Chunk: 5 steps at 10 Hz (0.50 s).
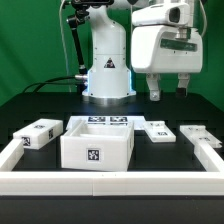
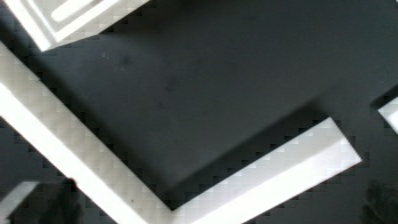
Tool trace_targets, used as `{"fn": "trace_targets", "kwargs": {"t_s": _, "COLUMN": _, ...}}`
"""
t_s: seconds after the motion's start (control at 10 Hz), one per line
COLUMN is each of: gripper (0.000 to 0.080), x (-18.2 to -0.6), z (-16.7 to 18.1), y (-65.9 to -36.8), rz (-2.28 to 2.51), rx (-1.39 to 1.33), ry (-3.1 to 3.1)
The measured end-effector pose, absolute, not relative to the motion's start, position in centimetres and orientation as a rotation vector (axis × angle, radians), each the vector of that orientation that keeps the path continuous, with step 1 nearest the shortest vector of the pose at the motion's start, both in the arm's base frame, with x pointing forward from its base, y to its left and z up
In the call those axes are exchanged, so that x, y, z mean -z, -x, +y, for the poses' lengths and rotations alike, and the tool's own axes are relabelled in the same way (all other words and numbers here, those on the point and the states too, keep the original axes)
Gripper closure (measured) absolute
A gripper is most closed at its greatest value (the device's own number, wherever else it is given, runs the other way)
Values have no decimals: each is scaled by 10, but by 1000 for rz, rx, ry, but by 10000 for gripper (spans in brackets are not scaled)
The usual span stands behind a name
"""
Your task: Assemble cabinet
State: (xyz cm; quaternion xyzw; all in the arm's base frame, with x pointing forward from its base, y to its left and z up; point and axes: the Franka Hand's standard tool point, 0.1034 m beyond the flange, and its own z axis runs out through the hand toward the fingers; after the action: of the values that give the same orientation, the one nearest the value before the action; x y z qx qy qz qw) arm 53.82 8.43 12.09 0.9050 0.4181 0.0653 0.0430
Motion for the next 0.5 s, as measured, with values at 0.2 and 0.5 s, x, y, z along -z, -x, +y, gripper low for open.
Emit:
{"fn": "trace_targets", "kwargs": {"t_s": 0.2, "gripper": 1, "x": -121, "z": 84, "y": -538, "rz": 1273, "rx": -197, "ry": -2760}}
{"fn": "trace_targets", "kwargs": {"t_s": 0.5, "gripper": 1, "x": -120, "z": 83, "y": -537, "rz": 1284, "rx": -195, "ry": -2756}}
